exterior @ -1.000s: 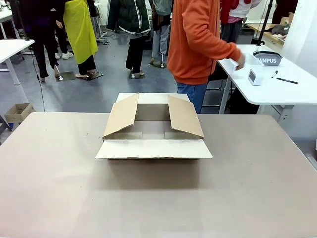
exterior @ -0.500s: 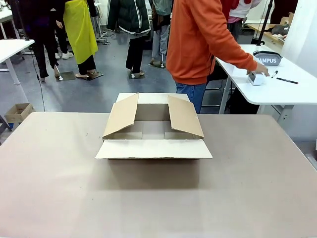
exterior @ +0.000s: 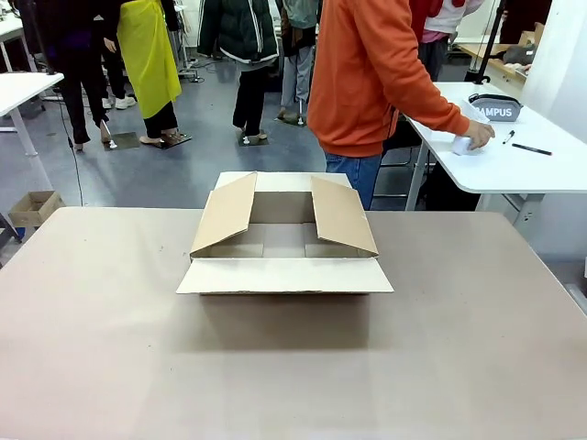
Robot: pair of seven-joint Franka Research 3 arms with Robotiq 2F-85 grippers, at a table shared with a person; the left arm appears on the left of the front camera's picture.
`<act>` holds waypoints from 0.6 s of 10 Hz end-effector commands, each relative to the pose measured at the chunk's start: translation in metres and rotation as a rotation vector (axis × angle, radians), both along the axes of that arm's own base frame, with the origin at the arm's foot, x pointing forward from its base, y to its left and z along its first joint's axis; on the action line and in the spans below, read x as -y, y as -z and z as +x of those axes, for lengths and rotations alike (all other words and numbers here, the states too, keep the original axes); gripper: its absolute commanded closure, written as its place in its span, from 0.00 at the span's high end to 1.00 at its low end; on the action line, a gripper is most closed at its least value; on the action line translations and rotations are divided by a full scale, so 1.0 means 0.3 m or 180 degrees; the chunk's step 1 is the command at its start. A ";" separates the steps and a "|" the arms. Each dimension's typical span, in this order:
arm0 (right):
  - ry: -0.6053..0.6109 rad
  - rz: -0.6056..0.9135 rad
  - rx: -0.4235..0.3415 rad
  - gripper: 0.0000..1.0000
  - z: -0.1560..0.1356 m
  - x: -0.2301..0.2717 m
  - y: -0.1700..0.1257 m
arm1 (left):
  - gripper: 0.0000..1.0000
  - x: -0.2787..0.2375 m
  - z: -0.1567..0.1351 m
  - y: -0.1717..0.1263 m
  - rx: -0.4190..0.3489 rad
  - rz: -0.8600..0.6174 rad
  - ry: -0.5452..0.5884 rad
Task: Pack the gift set into the box.
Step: Place both hands on the side flaps of the Package Box and spread them outward.
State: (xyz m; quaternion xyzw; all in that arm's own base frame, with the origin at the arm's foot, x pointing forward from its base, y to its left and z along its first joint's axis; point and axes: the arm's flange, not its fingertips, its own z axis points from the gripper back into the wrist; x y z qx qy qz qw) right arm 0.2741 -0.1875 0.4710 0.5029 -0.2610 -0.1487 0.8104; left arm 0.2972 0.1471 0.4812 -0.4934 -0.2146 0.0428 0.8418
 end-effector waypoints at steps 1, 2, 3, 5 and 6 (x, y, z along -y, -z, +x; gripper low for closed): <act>-0.0423 -0.0630 0.0210 1.00 0.071 -0.343 -0.104 | 1.00 0.223 0.156 -0.151 -0.0092 0.0472 0.0591; -0.0670 -0.0833 0.0253 1.00 0.090 -0.494 -0.122 | 1.00 0.364 0.205 -0.183 -0.0149 0.0657 0.0811; -0.0952 -0.1122 0.0274 1.00 0.096 -0.668 -0.108 | 1.00 0.510 0.243 -0.197 -0.0126 0.0714 0.1043; -0.1404 -0.1567 0.0482 1.00 0.075 -1.034 -0.006 | 1.00 0.791 0.308 -0.106 -0.0428 0.1080 0.1770; -0.1328 -0.1672 0.0637 1.00 0.024 -1.136 0.055 | 1.00 0.795 0.316 -0.078 -0.0515 0.1238 0.1603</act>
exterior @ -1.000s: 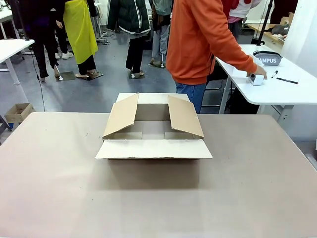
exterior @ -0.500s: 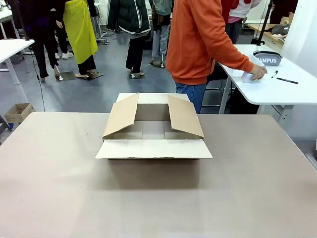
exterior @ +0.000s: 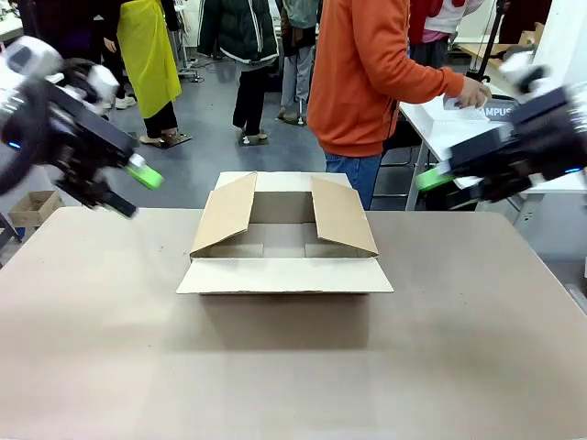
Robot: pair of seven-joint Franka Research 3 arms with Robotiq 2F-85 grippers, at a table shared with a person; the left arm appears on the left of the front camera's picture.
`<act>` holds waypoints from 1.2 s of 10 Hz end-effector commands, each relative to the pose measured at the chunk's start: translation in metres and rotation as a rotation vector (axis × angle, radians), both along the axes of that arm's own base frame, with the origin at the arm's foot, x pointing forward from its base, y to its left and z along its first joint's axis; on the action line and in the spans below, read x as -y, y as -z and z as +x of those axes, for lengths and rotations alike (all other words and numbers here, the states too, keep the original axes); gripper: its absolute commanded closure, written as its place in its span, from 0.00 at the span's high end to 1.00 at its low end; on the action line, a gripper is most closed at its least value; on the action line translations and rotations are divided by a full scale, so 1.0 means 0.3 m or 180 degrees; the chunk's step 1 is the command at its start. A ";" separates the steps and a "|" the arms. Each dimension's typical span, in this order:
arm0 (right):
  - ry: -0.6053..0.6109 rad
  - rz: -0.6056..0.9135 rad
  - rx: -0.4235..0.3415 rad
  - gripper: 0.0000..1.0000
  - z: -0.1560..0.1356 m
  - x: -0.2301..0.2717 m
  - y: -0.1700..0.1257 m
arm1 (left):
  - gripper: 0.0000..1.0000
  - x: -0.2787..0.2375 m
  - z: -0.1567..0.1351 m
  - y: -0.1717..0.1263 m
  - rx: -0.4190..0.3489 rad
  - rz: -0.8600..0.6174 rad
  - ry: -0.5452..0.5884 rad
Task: Pack the gift set into the box.
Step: Place both hands on the side flaps of the Package Box and spread them outward.
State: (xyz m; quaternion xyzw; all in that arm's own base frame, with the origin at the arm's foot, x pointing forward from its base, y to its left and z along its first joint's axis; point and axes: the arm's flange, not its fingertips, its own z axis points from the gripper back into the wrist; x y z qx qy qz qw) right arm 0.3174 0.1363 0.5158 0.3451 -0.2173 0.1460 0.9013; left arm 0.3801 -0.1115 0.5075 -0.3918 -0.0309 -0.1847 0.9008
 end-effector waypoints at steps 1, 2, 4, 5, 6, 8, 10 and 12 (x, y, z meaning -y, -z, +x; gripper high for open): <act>0.0578 -0.0093 0.0672 1.00 -0.190 -0.097 0.259 | 1.00 -0.114 0.032 0.021 -0.0152 0.0258 -0.0197; 0.0715 -0.0028 0.0816 1.00 -0.252 -0.123 0.296 | 1.00 0.000 0.000 0.000 0.0000 0.0000 0.0000; 0.0133 -0.0086 0.0222 1.00 0.000 -0.127 0.032 | 1.00 0.000 0.000 0.000 0.0000 0.0000 0.0000; 0.0133 -0.0086 0.0222 1.00 0.000 -0.127 0.032 | 1.00 0.000 0.000 0.000 0.0000 0.0000 0.0000; 0.0133 -0.0086 0.0222 1.00 0.000 -0.127 0.032 | 1.00 -0.006 0.013 0.023 -0.0028 0.0094 0.0020; 0.0182 -0.0188 0.0406 1.00 -0.006 -0.200 0.069 | 1.00 0.180 0.112 -0.068 -0.0079 0.0646 -0.0109; 0.0408 -0.0349 0.0554 1.00 -0.039 -0.191 0.113 | 1.00 0.385 0.306 -0.133 -0.0278 0.1099 -0.0141; 0.0473 -0.0390 0.0828 1.00 -0.087 -0.194 0.199 | 1.00 0.511 0.468 -0.117 -0.0481 0.1387 -0.0385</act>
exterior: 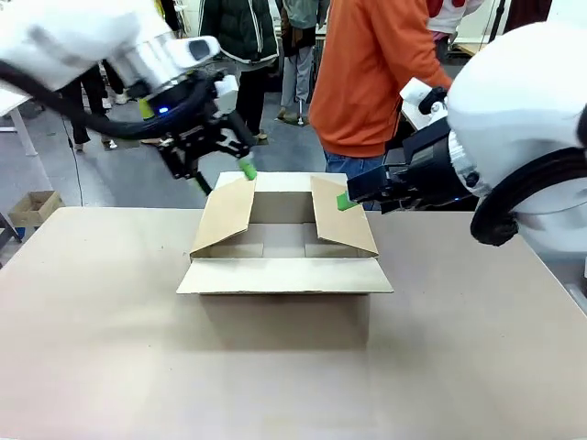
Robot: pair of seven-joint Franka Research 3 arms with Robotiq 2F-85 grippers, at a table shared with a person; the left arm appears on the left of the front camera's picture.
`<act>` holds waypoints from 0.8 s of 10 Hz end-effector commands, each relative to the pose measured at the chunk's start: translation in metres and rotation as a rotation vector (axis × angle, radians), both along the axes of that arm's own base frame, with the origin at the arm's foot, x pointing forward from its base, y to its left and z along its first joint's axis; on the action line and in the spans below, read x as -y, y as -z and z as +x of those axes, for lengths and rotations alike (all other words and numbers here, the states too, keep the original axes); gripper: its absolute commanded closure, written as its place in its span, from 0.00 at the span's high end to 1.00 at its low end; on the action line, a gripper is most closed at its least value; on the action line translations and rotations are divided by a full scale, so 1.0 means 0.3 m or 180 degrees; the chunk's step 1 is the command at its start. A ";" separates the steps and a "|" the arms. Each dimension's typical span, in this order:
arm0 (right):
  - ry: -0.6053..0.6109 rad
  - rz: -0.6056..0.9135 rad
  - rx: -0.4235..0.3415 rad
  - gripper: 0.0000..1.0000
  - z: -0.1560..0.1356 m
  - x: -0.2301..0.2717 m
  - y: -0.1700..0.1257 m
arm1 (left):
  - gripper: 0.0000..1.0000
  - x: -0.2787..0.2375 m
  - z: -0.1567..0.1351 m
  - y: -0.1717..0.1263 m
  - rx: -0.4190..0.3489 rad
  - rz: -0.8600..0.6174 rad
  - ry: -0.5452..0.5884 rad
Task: Pack the gift set into the box.
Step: Place both hands on the side flaps of the Package Box and spread them outward.
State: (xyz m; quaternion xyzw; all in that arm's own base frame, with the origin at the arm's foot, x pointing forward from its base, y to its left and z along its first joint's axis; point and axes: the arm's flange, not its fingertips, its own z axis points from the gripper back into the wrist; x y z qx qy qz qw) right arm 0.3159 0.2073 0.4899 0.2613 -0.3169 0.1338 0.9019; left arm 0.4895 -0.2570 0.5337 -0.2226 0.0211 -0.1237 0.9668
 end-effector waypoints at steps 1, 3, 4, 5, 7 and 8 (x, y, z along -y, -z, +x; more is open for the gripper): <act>0.0061 -0.0001 0.0278 1.00 -0.093 0.034 0.147 | 1.00 0.082 0.161 -0.001 -0.0185 0.0356 -0.0207; 0.0100 0.0101 0.0186 1.00 -0.086 0.063 0.153 | 1.00 0.155 0.175 0.053 0.0194 0.0668 -0.0445; 0.0092 -0.0012 0.0152 1.00 -0.002 -0.039 0.039 | 1.00 0.183 0.159 0.080 0.0452 0.0779 -0.0539; 0.0092 -0.0012 0.0152 1.00 -0.002 -0.039 0.039 | 1.00 0.212 0.143 0.113 0.0775 0.0985 -0.0682; 0.0092 -0.0012 0.0152 1.00 -0.002 -0.039 0.039 | 1.00 0.261 0.134 0.193 0.1035 0.1296 -0.0673; 0.0092 -0.0012 0.0152 1.00 -0.002 -0.039 0.039 | 1.00 0.285 0.132 0.238 0.1034 0.1461 -0.0628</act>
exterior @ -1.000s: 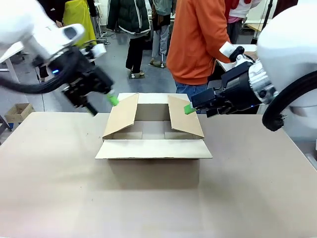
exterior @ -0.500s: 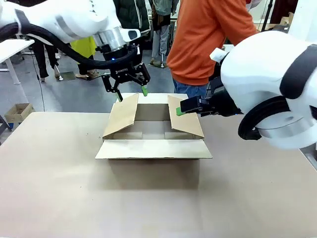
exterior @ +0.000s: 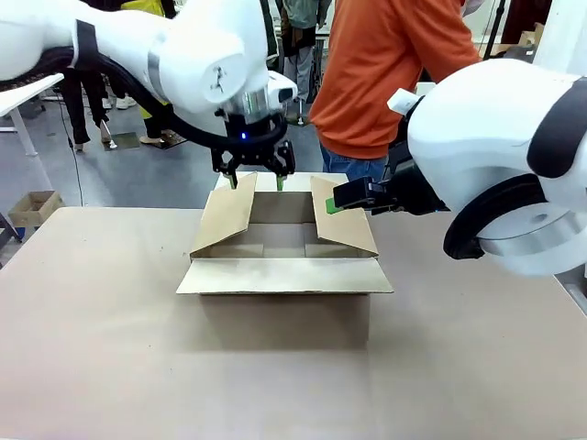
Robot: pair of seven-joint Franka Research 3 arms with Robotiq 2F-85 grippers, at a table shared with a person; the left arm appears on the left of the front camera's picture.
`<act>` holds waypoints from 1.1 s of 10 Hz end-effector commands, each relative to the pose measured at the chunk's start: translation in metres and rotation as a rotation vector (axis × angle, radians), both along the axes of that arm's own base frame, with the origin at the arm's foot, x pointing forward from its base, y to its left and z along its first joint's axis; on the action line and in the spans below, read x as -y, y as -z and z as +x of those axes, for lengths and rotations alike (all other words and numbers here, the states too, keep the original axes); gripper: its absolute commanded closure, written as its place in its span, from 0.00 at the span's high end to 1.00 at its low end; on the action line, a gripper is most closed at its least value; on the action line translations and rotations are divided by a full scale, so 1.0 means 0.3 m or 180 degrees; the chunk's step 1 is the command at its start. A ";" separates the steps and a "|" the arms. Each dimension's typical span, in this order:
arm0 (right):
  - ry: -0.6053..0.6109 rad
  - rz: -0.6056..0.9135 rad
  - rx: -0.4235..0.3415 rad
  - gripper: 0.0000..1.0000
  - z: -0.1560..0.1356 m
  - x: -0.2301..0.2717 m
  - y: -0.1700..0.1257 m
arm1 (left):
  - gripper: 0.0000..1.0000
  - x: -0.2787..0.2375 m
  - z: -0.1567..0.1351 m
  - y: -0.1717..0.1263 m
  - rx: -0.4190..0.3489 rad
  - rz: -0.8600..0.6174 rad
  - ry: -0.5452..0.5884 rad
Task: Pack the gift set into the box.
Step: Place both hands on the side flaps of the Package Box and spread them outward.
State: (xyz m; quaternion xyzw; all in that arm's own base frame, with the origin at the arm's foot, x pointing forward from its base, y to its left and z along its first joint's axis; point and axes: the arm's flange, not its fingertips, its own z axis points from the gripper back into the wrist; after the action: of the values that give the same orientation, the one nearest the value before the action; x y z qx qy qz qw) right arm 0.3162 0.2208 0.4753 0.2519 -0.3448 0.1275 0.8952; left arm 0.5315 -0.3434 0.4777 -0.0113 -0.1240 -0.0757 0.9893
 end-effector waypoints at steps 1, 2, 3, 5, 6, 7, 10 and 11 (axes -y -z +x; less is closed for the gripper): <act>-0.0003 -0.0005 -0.0019 1.00 -0.004 0.006 -0.010 | 1.00 0.017 -0.002 0.094 -0.0050 0.0327 -0.0143; -0.0003 -0.0005 -0.0019 1.00 -0.004 0.006 -0.010 | 1.00 0.028 -0.001 0.117 -0.0076 0.0388 -0.0139; -0.0003 -0.0005 -0.0019 1.00 -0.004 0.006 -0.010 | 1.00 0.035 0.003 0.137 -0.0072 0.0476 -0.0168; -0.0003 -0.0005 -0.0019 1.00 -0.004 0.006 -0.010 | 1.00 0.037 0.014 0.167 -0.0004 0.0689 -0.0287; -0.0003 -0.0005 -0.0019 1.00 -0.004 0.006 -0.010 | 1.00 0.036 0.018 0.166 0.0065 0.0808 -0.0343; -0.0003 -0.0005 -0.0019 1.00 -0.004 0.006 -0.010 | 1.00 0.035 0.021 0.163 0.0091 0.0865 -0.0355; -0.0003 -0.0005 -0.0019 1.00 -0.004 0.006 -0.010 | 1.00 0.025 0.024 0.162 0.0170 0.1119 -0.0387; -0.0003 -0.0005 -0.0019 1.00 -0.004 0.006 -0.010 | 1.00 0.010 0.020 0.149 0.0217 0.1199 -0.0386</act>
State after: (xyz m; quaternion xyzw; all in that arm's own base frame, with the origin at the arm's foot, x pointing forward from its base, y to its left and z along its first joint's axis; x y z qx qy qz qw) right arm 0.3162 0.2207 0.4753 0.2519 -0.3449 0.1275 0.8952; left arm 0.5355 -0.3469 0.4309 0.1627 -0.1300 -0.0494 0.9768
